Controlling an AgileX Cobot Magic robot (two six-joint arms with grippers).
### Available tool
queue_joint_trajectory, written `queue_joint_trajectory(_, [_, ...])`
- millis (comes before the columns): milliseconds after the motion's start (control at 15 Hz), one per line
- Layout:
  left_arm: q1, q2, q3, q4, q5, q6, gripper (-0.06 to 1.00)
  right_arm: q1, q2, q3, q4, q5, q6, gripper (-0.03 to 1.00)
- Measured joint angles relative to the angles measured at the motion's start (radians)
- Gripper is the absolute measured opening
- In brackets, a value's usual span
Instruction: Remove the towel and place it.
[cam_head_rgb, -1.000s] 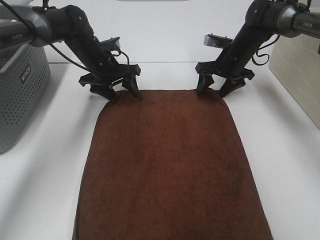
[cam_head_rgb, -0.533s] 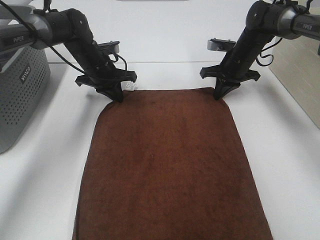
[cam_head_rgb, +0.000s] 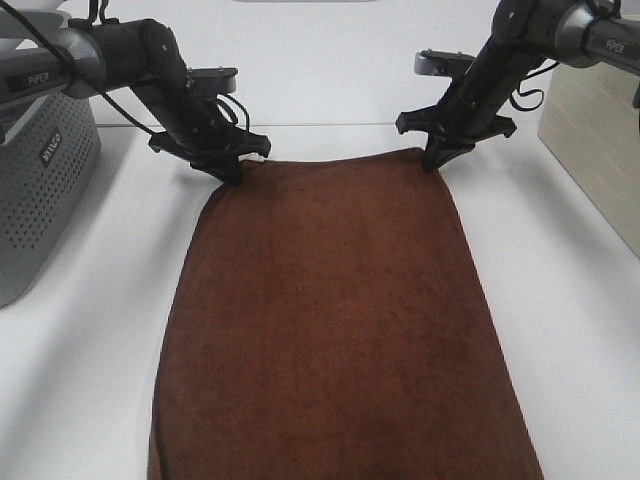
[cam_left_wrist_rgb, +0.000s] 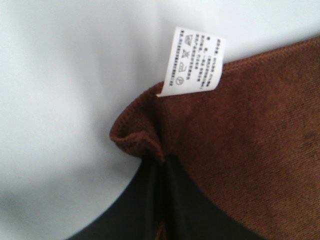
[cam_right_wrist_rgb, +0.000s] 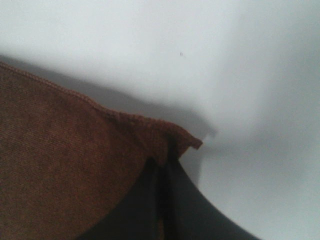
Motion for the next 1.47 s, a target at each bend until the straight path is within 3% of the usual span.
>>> queue_joint_trajectory(267, [0.0,0.0,-0.059,0.003,-0.118,0.008,0.01,0.0,0.0,-0.047,0.0,-0.114,0.014,0.01])
queue_joint_trajectory(467, [0.0,0.0,-0.069,0.004,-0.289,0.019,0.01,0.0,0.0,-0.047,0.0,-0.241,0.014,0.01])
queue_joint_trajectory(533, [0.0,0.0,-0.069,0.004,-0.289,0.019,0.01,0.0,0.0,-0.047,0.0,-0.241,0.014,0.01])
queue_joint_trajectory(733, [0.0,0.001,-0.069,0.003,-0.421,0.044,0.01,0.0,0.0,-0.047,0.0,-0.336,0.01,0.01])
queue_joint_trajectory(1200, [0.0,0.019,-0.069,0.003,-0.521,0.048,0.01,0.0,0.0,-0.047,0.043,-0.486,-0.09,0.01])
queue_joint_trajectory(1467, [0.0,0.03,-0.069,0.004,-0.545,0.049,0.01,0.0,0.018,-0.048,0.057,-0.501,-0.114,0.01])
